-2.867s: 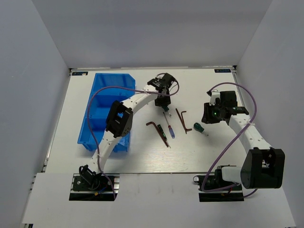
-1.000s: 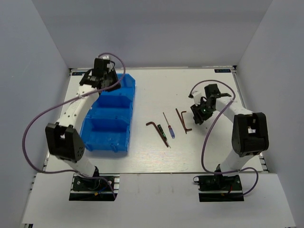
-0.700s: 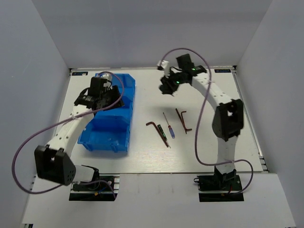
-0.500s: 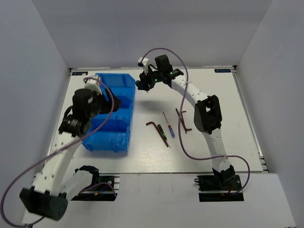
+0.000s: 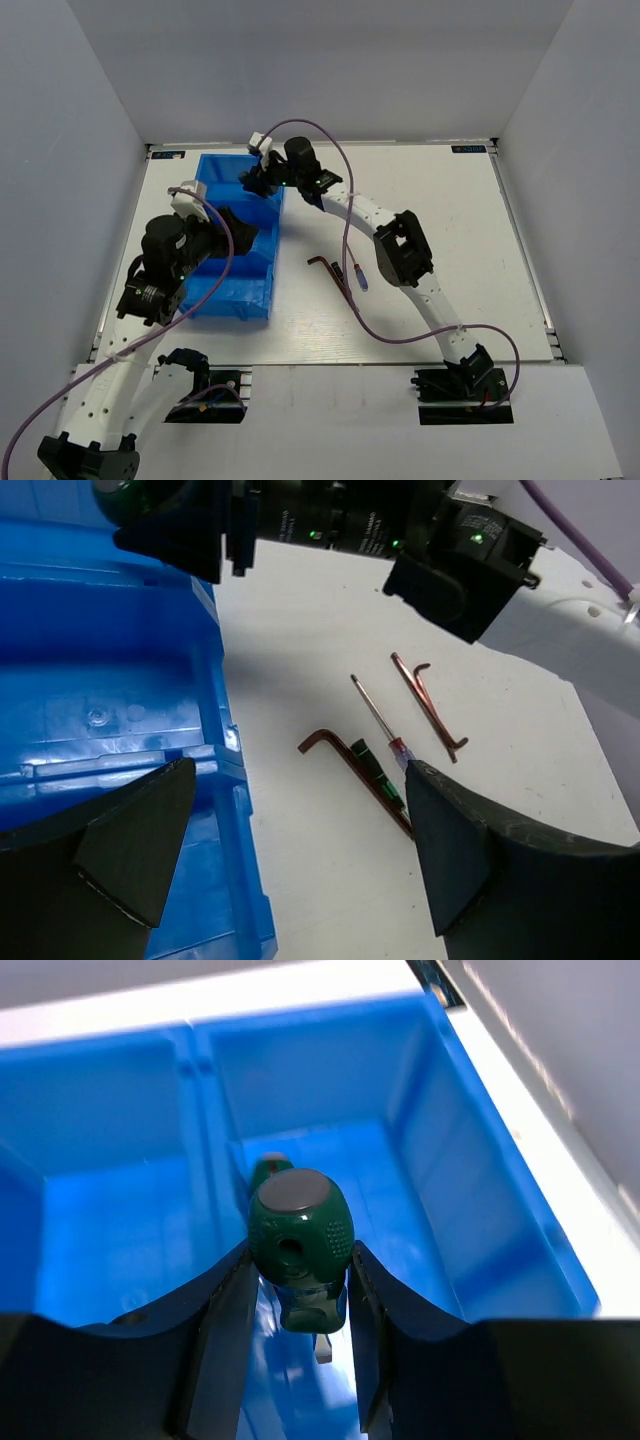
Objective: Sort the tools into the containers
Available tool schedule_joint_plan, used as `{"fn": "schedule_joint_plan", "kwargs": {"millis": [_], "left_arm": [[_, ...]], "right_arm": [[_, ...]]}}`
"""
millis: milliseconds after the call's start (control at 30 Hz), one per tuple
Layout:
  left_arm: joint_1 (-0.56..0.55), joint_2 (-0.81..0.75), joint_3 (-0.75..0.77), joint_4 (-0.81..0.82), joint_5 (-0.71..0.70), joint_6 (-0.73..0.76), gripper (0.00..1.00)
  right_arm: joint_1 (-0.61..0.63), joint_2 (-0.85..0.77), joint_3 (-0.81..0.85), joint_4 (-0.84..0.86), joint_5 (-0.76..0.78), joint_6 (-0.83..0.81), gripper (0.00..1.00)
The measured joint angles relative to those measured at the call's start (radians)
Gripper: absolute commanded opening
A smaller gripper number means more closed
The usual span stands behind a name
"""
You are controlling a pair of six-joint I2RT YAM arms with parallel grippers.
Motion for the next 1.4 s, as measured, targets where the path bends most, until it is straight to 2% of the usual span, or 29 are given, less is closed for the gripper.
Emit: {"fn": "schedule_joint_plan", "kwargs": {"millis": [33, 67, 100, 133, 167, 200, 267, 333, 367, 433, 467, 500, 533, 567, 667, 767, 800, 833, 867, 900, 933, 1000, 1100, 1133, 1200, 1233, 1300, 1333, 1400], "left_arm": [[0.001, -0.002, -0.001, 0.004, 0.003, -0.004, 0.73], [0.001, -0.007, -0.007, 0.013, 0.011, -0.016, 0.62], [0.002, -0.013, -0.021, 0.031, 0.022, -0.024, 0.53], [0.005, -0.013, -0.041, 0.050, 0.039, -0.030, 0.28], [0.007, -0.011, -0.059, 0.064, 0.055, -0.045, 0.12], [0.008, 0.003, -0.077, 0.084, 0.078, -0.056, 0.01], [0.007, 0.062, -0.097, 0.119, 0.129, -0.076, 0.00], [0.002, 0.158, -0.098, 0.156, 0.179, -0.095, 0.06], [-0.001, 0.208, -0.098, 0.171, 0.197, -0.105, 0.20], [-0.010, 0.296, -0.093, 0.183, 0.229, -0.120, 0.25], [-0.014, 0.326, -0.087, 0.181, 0.239, -0.126, 0.33], [-0.021, 0.356, -0.070, 0.170, 0.246, -0.127, 0.35], [-0.029, 0.386, -0.044, 0.163, 0.253, -0.126, 0.37], [-0.042, 0.421, -0.002, 0.149, 0.259, -0.126, 0.40], [-0.099, 0.549, 0.167, 0.114, 0.268, -0.112, 0.42], [-0.182, 0.682, 0.313, 0.080, 0.242, -0.107, 0.47], [-0.221, 0.728, 0.352, 0.053, 0.217, -0.112, 0.53], [-0.256, 0.768, 0.385, 0.022, 0.191, -0.130, 0.54], [-0.293, 0.809, 0.412, -0.013, 0.159, -0.151, 0.56], [-0.332, 0.847, 0.434, -0.053, 0.119, -0.179, 0.59], [-0.365, 0.877, 0.446, -0.090, 0.086, -0.218, 0.63], [-0.428, 0.922, 0.451, -0.159, 0.012, -0.304, 0.67], [-0.501, 0.956, 0.459, -0.237, -0.066, -0.437, 0.67], [-0.515, 0.968, 0.473, -0.257, -0.086, -0.469, 0.63], [-0.534, 1.016, 0.546, -0.314, -0.127, -0.533, 0.61], [-0.541, 1.053, 0.600, -0.343, -0.146, -0.558, 0.52], [-0.550, 1.134, 0.695, -0.376, -0.177, -0.604, 0.43], [-0.553, 1.166, 0.723, -0.386, -0.188, -0.619, 0.33], [-0.558, 1.218, 0.737, -0.399, -0.206, -0.649, 0.28]], "right_arm": [[0.010, 0.000, 0.000, 0.019, 0.005, 0.000, 0.46], [0.018, 0.000, -0.002, 0.032, 0.008, 0.001, 0.59], [0.024, 0.000, -0.004, 0.044, 0.011, -0.001, 0.68], [0.027, 0.000, -0.008, 0.056, 0.016, 0.001, 0.77], [0.029, 0.000, -0.014, 0.070, 0.021, 0.002, 0.77], [0.029, 0.000, -0.021, 0.082, 0.027, 0.001, 0.77], [0.021, -0.006, -0.053, 0.104, 0.043, 0.002, 0.73], [0.008, -0.021, -0.095, 0.105, 0.069, 0.006, 0.68], [-0.002, -0.036, -0.120, 0.109, 0.085, 0.018, 0.63], [-0.029, -0.089, -0.175, 0.077, 0.129, 0.043, 0.53], [-0.044, -0.118, -0.197, 0.061, 0.141, 0.055, 0.47], [-0.065, -0.164, -0.235, 0.048, 0.159, 0.065, 0.27], [-0.088, -0.221, -0.282, 0.021, 0.175, 0.070, 0.16], [-0.114, -0.288, -0.333, -0.010, 0.190, 0.084, 0.00], [-0.193, -0.482, -0.438, -0.134, 0.227, 0.081, 0.00], [-0.260, -0.661, -0.523, -0.262, 0.272, 0.072, 0.00], [-0.275, -0.718, -0.562, -0.306, 0.284, 0.068, 0.00], [-0.283, -0.766, -0.604, -0.348, 0.290, 0.064, 0.20], [-0.291, -0.815, -0.656, -0.389, 0.293, 0.066, 0.35], [-0.298, -0.861, -0.723, -0.417, 0.294, 0.064, 0.44], [-0.307, -0.901, -0.796, -0.445, 0.293, 0.062, 0.49], [-0.324, -0.970, -0.948, -0.513, 0.292, 0.057, 0.49], [-0.360, -1.042, -1.125, -0.605, 0.291, 0.060, 0.49], [-0.370, -1.062, -1.158, -0.629, 0.291, 0.064, 0.49], [-0.394, -1.118, -1.217, -0.650, 0.292, 0.079, 0.49], [-0.404, -1.149, -1.238, -0.657, 0.292, 0.084, 0.49], [-0.418, -1.209, -1.266, -0.658, 0.289, 0.097, 0.49], [-0.426, -1.234, -1.276, -0.656, 0.288, 0.103, 0.49], [-0.439, -1.270, -1.291, -0.650, 0.285, 0.111, 0.48]]}}
